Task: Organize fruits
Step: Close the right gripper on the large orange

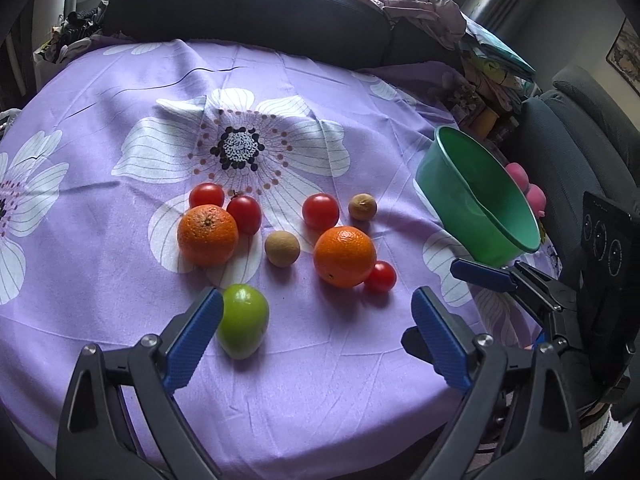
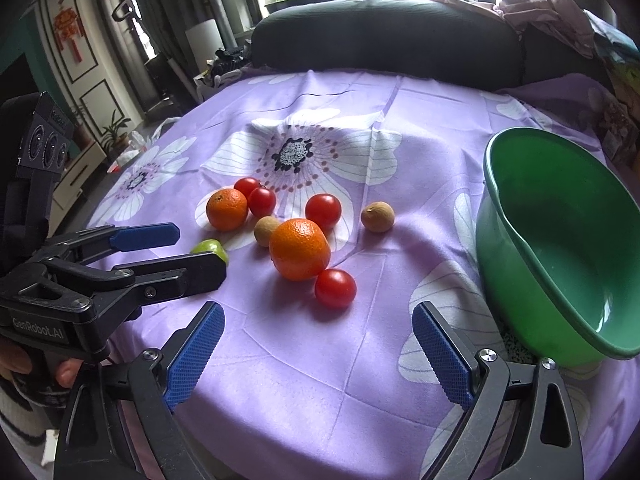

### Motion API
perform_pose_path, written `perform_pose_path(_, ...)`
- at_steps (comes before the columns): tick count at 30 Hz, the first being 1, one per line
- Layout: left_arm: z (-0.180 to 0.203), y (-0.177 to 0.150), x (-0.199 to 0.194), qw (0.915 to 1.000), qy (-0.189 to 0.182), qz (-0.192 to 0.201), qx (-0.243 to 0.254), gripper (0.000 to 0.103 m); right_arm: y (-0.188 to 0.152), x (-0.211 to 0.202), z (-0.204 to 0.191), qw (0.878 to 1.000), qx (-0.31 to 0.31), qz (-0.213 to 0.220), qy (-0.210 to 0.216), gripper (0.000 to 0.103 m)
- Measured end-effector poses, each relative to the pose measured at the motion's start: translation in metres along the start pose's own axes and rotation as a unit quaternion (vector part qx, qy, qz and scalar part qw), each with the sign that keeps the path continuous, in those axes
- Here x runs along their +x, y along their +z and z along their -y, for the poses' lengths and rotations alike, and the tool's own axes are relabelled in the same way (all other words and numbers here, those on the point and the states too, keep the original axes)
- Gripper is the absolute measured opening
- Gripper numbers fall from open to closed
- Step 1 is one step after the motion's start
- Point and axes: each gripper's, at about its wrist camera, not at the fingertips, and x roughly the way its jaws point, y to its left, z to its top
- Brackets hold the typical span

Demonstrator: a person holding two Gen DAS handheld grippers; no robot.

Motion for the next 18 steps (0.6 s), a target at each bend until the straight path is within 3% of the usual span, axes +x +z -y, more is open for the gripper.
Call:
perform_pose_path(2,-0.001,0.003,0.005,0.9999,-0.009,-0.005,-0.004,0.090,0.002,0.003,0.002,1.000,0.003,-0.002,0.010,0.085)
perform_pose_path(7,0.000,0.011,0.016,0.9995,-0.029,-0.014,-0.006,0.082,0.008,0.011,0.000,1.000,-0.014,-0.005,0.012,0.080)
perform_pose_path(9,0.001,0.014,0.021,0.9989,-0.040,-0.021,-0.007,0.071,0.012,0.015,-0.001,1.000,-0.022,-0.007,0.018,0.071)
perform_pose_path(12,0.002,0.017,0.029,0.9986,-0.045,-0.027,-0.006,0.070,0.017,0.022,-0.003,0.999,-0.036,-0.009,0.023,0.060)
perform_pose_path(18,-0.001,0.022,0.041,0.9971,-0.062,-0.041,-0.011,0.064,0.025,0.038,-0.006,0.998,-0.055,-0.025,0.033,0.057)
